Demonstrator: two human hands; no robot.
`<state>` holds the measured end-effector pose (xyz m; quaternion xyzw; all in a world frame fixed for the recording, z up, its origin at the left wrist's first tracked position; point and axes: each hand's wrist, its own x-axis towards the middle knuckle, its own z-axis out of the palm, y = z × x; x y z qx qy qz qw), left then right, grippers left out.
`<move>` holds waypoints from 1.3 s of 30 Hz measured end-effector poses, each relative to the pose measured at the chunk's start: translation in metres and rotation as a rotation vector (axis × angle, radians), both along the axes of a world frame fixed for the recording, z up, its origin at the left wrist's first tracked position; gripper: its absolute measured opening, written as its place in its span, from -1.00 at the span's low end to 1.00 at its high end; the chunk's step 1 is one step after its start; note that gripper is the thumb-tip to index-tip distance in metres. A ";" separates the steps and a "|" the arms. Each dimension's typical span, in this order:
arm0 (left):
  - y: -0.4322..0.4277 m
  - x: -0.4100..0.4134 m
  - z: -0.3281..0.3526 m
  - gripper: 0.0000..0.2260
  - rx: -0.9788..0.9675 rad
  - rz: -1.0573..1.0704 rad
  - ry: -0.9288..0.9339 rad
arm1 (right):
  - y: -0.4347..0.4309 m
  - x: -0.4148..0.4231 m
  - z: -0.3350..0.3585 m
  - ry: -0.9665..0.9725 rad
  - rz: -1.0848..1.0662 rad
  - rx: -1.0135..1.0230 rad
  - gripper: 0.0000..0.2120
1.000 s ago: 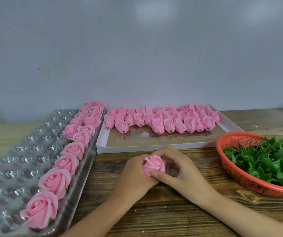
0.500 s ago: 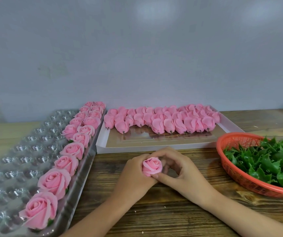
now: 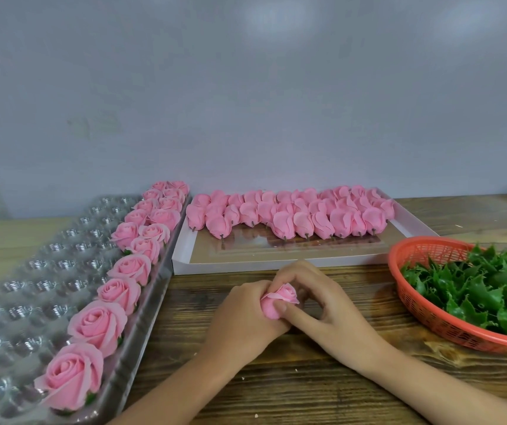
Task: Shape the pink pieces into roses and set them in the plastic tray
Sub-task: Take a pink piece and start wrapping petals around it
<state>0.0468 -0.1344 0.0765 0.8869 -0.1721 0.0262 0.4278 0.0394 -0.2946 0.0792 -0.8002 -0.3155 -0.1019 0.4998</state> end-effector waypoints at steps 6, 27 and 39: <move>0.000 0.000 0.000 -0.87 0.018 -0.001 0.028 | 0.001 -0.002 0.001 -0.005 0.001 0.010 -0.90; -0.001 -0.003 -0.001 -0.86 0.224 0.038 -0.133 | 0.004 -0.004 0.001 0.002 -0.033 0.002 -0.88; 0.000 0.001 0.000 -0.90 0.060 0.073 0.005 | 0.003 -0.004 -0.002 -0.164 -0.190 0.077 -0.79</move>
